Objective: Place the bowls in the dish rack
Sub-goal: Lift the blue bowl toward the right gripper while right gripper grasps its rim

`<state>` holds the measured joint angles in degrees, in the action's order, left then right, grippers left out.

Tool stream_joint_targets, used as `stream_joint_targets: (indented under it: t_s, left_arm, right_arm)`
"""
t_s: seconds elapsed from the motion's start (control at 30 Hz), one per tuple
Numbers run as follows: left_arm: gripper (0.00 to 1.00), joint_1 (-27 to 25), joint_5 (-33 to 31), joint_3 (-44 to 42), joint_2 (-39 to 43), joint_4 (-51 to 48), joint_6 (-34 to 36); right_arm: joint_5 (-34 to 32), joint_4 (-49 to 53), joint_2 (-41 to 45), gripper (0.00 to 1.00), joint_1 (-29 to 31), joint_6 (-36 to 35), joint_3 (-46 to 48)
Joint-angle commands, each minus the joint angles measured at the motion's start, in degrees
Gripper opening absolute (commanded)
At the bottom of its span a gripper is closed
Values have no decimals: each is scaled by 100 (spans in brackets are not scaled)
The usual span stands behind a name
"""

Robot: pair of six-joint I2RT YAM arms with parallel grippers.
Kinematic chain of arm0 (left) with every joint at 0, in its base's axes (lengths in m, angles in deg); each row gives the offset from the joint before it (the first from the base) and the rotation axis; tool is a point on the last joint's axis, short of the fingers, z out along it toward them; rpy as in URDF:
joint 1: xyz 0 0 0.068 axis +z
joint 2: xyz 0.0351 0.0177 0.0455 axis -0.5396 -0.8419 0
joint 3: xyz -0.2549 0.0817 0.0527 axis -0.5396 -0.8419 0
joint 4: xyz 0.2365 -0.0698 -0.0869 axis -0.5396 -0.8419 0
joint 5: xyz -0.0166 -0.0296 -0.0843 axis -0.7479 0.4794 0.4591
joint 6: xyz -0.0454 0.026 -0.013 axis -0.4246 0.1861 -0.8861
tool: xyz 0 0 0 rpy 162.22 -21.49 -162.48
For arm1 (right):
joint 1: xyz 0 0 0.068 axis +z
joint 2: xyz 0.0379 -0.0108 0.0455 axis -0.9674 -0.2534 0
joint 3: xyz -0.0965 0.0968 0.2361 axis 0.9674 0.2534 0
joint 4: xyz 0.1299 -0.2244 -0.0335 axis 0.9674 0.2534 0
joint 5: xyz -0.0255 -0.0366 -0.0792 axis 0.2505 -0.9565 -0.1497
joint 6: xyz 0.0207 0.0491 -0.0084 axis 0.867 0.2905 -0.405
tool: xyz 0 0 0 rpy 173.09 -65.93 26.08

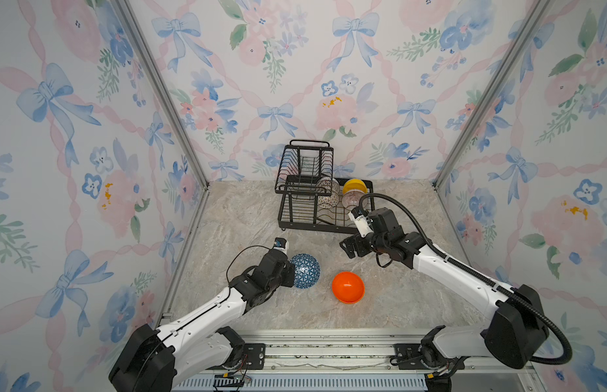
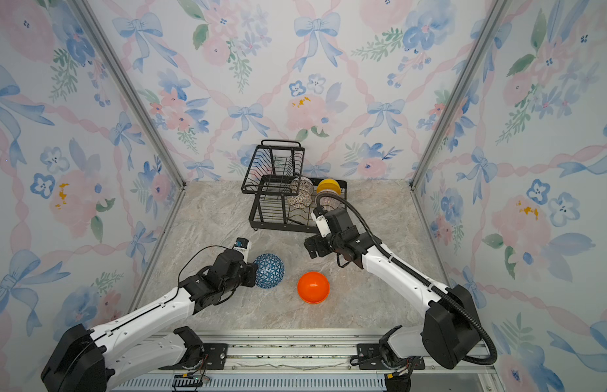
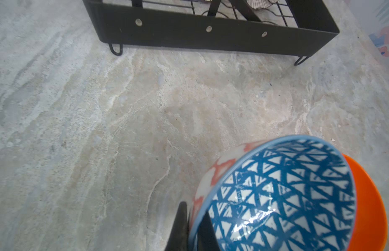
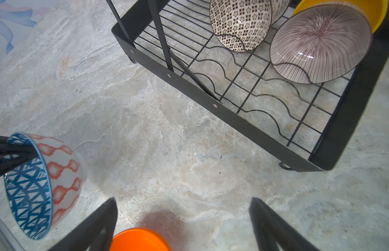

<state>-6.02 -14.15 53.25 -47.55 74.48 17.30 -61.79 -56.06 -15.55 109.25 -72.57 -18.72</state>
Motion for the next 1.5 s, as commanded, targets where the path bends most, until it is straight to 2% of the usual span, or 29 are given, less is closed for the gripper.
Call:
stream_joint_targets:
  t_s: [0.0, 0.27, 0.77, 0.87, 1.23, 1.47]
  left_arm:
    - [0, -130, -644, 308, 124, 160, 97]
    - [0, -366, -1153, 669, -92, 281, 185]
    - [0, -566, -1049, 1281, -750, 713, 478]
    - [0, -595, -1022, 1355, -798, 779, 518]
    - [0, -606, -916, 1443, -885, 894, 642]
    - [0, -606, -924, 1407, -852, 937, 650]
  right_arm:
    - [112, 151, 150, 97, 125, 51, -184]
    - [299, -25, 184, 97, 318, 110, -262]
    - [616, -459, -196, 97, 727, 504, -390]
    - [596, -486, -304, 100, 769, 556, -439]
    - [649, -297, -723, 78, 790, 649, -726]
    - [717, -283, -851, 58, 797, 641, -789]
